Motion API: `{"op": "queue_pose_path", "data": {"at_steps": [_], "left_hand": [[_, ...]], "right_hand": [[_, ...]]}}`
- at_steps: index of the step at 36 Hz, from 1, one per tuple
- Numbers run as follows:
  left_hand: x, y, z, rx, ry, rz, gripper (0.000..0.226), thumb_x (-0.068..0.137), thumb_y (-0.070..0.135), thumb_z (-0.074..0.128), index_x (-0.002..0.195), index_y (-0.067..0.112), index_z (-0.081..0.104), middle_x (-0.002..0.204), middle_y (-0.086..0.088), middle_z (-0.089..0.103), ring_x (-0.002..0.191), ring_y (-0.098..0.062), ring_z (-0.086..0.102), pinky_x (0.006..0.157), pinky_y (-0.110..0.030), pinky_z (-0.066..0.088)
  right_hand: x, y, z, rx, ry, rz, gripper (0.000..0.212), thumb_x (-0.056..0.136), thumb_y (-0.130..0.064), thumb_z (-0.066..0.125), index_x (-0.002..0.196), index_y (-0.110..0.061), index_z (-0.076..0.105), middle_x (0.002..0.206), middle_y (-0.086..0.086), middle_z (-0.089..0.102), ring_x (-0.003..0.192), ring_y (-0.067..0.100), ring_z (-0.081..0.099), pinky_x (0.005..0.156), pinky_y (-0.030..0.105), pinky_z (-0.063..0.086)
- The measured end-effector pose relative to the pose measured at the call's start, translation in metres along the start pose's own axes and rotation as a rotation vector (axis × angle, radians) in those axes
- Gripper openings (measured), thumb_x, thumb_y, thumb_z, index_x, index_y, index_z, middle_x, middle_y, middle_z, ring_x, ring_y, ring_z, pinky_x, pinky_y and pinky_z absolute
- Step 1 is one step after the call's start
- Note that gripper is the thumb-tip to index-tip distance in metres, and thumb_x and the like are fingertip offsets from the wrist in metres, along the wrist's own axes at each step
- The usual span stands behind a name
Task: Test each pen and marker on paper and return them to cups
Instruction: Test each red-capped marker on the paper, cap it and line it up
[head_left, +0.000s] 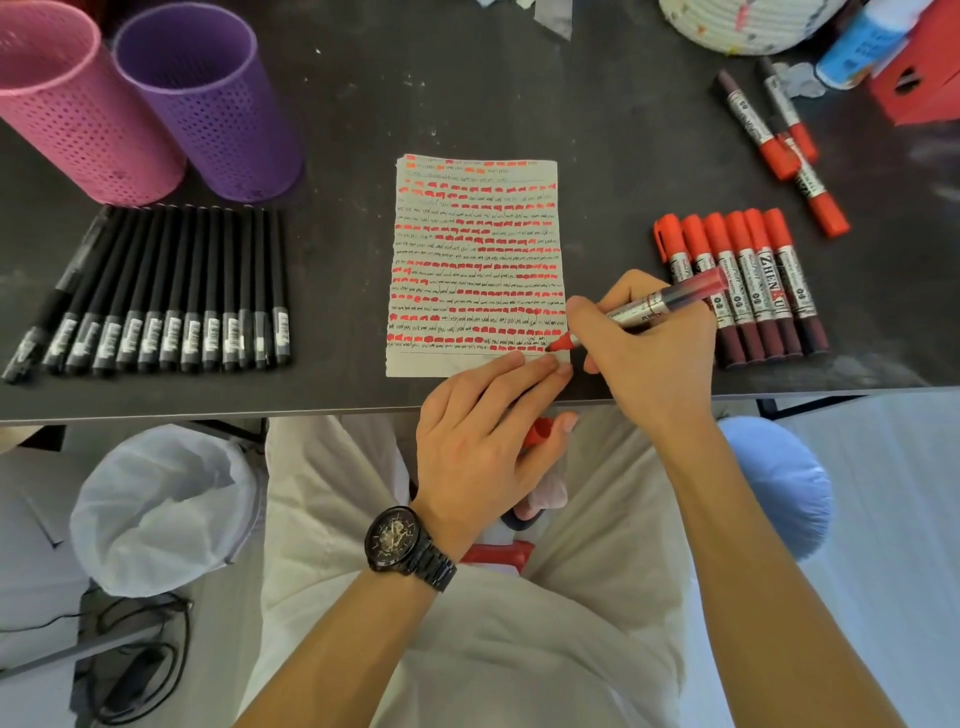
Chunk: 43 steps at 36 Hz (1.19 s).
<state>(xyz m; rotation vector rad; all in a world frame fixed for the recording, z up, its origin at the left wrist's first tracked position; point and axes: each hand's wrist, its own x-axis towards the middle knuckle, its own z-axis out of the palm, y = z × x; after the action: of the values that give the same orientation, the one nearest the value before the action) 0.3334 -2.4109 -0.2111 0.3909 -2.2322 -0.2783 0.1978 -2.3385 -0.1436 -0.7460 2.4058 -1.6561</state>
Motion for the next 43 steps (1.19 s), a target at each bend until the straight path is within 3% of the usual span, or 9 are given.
{"op": "queue_pose_path", "data": {"at_steps": [32,35,39,43], "left_hand": [[0.0016,0.0021,-0.0034,-0.012,-0.020,-0.018,0.030,0.095,0.039,0.068,0.119,0.022,0.075,0.124,0.009,0.071,0.117,-0.014,0.065,0.104,-0.027,0.040],[0.0013,0.0023,-0.0035,-0.011,-0.026,-0.020,0.031,0.095,0.039,0.069,0.120,0.023,0.075,0.125,0.008,0.070,0.119,-0.013,0.063,0.106,-0.025,0.037],[0.0017,0.0020,-0.0052,-0.016,-0.050,-0.028,0.030,0.096,0.039,0.067,0.120,0.022,0.075,0.125,0.007,0.070,0.120,-0.014,0.062,0.107,-0.025,0.036],[0.0033,0.0045,-0.0079,-0.024,-0.079,-0.052,0.030,0.097,0.040,0.064,0.119,0.022,0.075,0.125,0.007,0.070,0.122,-0.012,0.059,0.109,-0.023,0.032]], "right_hand": [[0.0002,0.0000,-0.0004,-0.008,0.013,-0.001,0.027,0.082,-0.019,0.071,0.064,-0.006,0.057,0.055,0.008,0.061,0.053,0.033,0.062,0.050,0.043,0.049],[0.0000,0.0006,-0.0008,0.014,0.012,0.002,0.027,0.083,-0.018,0.071,0.064,-0.007,0.057,0.054,0.007,0.061,0.051,0.031,0.063,0.049,0.037,0.049],[0.0002,0.0019,-0.0036,0.116,0.062,0.026,0.029,0.087,-0.020,0.073,0.065,-0.013,0.056,0.048,-0.001,0.061,0.043,0.011,0.059,0.052,0.021,0.045],[-0.0004,0.0016,-0.0049,0.166,0.075,0.015,0.032,0.091,-0.026,0.075,0.067,-0.012,0.057,0.048,-0.005,0.061,0.042,0.008,0.059,0.050,0.019,0.043]]}}
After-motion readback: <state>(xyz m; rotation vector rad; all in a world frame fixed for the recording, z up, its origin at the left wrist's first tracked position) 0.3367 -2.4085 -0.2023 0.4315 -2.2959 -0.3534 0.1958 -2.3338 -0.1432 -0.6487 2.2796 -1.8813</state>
